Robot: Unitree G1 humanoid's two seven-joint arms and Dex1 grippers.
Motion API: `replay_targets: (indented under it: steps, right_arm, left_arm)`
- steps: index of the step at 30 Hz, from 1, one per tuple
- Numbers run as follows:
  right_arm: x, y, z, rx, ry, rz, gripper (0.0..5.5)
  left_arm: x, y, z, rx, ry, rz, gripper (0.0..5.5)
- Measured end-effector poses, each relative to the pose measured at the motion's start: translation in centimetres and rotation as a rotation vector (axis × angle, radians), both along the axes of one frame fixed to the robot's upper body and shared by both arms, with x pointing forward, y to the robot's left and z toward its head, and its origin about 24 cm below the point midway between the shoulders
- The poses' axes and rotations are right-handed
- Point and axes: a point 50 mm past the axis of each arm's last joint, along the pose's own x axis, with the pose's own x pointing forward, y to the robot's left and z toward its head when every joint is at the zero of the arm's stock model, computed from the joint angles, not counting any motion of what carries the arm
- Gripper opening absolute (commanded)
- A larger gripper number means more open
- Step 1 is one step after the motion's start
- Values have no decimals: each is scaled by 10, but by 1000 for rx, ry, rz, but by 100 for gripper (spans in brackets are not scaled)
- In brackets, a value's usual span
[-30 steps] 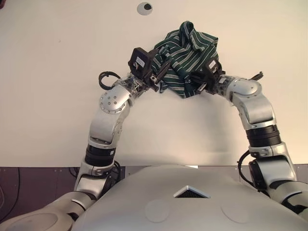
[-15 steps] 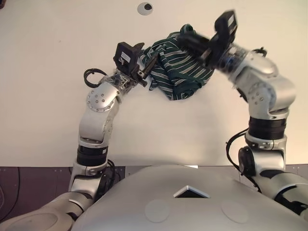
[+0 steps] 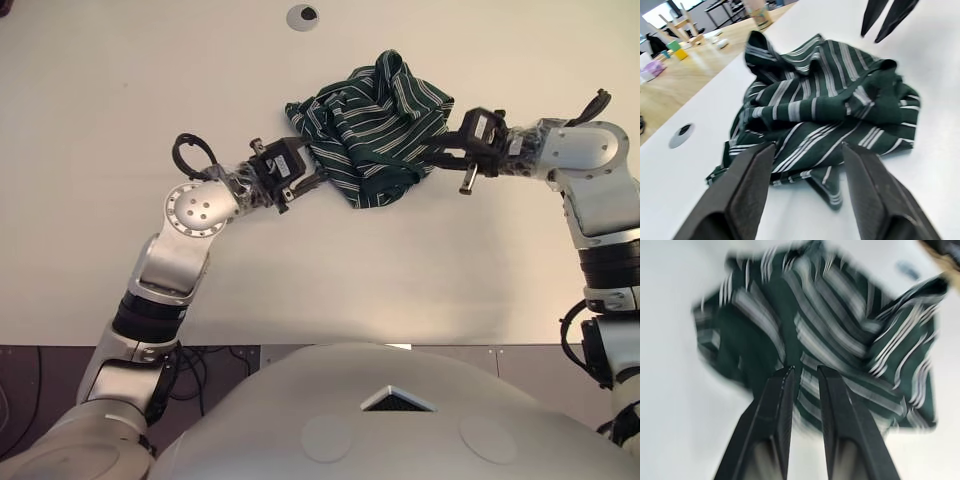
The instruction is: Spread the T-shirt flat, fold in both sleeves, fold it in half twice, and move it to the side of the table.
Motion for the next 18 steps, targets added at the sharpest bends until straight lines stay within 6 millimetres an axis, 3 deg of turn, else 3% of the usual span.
replay_targets:
  steps: [2, 12, 18]
  right_arm:
    - [-1, -10, -5, -68, 15, 28, 85]
    - [8, -14, -19, -224, -46, 133, 85]
    - [13, -1, -23, -223, -118, 182, 85]
  left_arm:
    - [-1, -3, -2, 11, -3, -18, 240]
    - [-5, -8, -13, 51, -6, -26, 240]
    - [-6, -12, -13, 29, -6, -25, 240]
